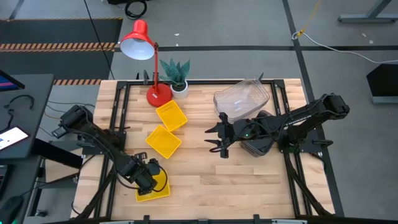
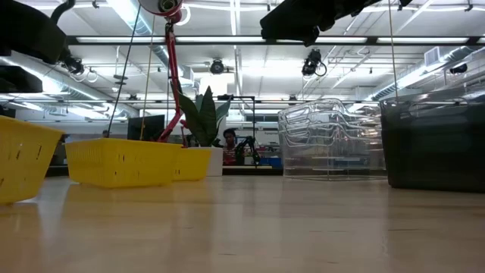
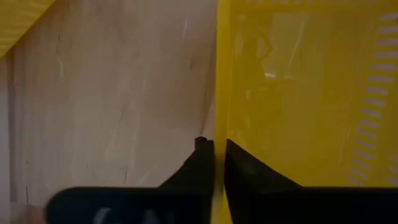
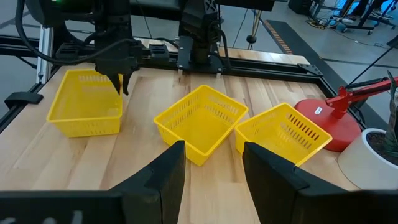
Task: Stack baskets by color
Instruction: Stack the bottom yellow bin on the middle yellow bin
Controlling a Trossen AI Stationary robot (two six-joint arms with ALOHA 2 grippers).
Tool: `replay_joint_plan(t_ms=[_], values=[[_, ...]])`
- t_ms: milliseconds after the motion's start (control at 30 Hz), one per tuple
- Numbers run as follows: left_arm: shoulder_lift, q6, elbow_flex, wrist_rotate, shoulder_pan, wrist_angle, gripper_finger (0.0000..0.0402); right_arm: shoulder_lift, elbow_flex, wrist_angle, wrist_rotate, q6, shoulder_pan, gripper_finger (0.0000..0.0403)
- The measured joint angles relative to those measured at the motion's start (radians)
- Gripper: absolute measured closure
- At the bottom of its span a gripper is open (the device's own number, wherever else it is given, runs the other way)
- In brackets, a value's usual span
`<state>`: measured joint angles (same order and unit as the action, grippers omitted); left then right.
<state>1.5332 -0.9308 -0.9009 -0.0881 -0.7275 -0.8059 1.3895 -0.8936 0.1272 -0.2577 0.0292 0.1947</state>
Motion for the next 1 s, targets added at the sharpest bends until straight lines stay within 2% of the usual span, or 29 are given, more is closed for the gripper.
replay_joint_plan(t_ms=[67,300,533,800,1000], values=[[-0.001,0.009,0.000,0.010,0.008,-0.004,0.0387,0.000,0.000,0.000,0.000,0.000,0.000,0.0237],[-0.012,0.111,-0.003,0.016,0.037,-0.021,0.0387,0.000,0.000,-0.001,-0.001,0.001,0.000,0.0237],[-0.096,0.296,-0.115,-0.007,0.134,-0.268,0.0389,0.000,0.000,-0.008,-0.002,0.006,0.000,0.0237],[-0.135,0.565,-0.311,-0.167,0.265,-0.555,0.0389,0.000,0.000,-0.005,-0.002,0.008,0.000,0.0237],[-0.135,0.817,-0.364,-0.273,0.355,-0.574,0.0389,0.000,0.000,-0.001,0.025,0.005,0.000,0.0237]])
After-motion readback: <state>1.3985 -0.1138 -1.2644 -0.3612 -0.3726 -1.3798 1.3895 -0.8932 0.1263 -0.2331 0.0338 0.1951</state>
